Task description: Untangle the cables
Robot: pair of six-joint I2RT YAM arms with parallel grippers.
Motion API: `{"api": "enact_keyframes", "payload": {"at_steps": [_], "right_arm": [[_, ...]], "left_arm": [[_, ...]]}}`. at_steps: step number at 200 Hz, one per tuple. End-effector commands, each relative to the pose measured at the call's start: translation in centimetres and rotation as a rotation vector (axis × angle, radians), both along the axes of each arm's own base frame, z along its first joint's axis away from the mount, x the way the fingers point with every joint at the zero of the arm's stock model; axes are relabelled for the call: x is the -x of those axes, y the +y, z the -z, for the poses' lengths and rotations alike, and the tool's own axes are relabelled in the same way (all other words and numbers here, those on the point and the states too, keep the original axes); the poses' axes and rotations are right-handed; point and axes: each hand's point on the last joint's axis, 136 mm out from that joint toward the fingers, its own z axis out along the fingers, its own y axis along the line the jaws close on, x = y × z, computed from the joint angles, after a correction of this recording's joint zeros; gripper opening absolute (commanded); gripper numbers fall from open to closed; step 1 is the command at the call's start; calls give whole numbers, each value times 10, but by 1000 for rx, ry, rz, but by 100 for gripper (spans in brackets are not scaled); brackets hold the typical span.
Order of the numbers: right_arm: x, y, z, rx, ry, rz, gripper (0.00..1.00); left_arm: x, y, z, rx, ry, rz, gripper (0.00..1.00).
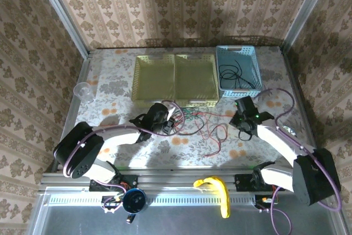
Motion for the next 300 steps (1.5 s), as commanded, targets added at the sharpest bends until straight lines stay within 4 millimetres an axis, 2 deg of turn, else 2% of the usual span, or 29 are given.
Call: {"api": "enact_keyframes", "payload": {"at_steps": [1, 35, 63, 90, 113, 143, 179, 221, 235, 260, 274, 300], "right_arm": [[26, -34, 6, 58, 49, 157, 0], [28, -45, -7, 113, 32, 151, 0], [27, -60, -29, 176, -32, 183, 0], [38, -94, -58, 223, -112, 341, 0], [49, -122, -82, 190, -189, 484, 0], [55, -155, -126, 200, -272, 574, 0], [56, -176, -205, 314, -441, 608, 0], [56, -179, -276, 313, -632, 651, 0], [51, -173, -299, 285, -713, 617, 0], [21, -139, -336, 148, -866, 412, 0], [7, -117, -365, 71, -988, 283, 0], [7, -90, -424, 27, -1140, 133, 0]], "left_arm": [[6, 20, 16, -69, 42, -57, 0], [8, 15, 15, -48, 46, -32, 0], [7, 18, 16, -56, 40, -45, 0], [2, 29, 20, -100, 26, -102, 0], [0, 37, 22, -116, 20, -141, 0], [1, 37, 22, -115, 26, -139, 0], [-1, 43, 26, -151, 29, -156, 0], [-3, 51, 31, -181, 22, -194, 0], [-3, 52, 33, -182, 28, -197, 0], [0, 49, 36, -173, 41, -178, 0], [0, 49, 40, -187, 45, -173, 0], [1, 50, 51, -220, 65, -167, 0]]}}
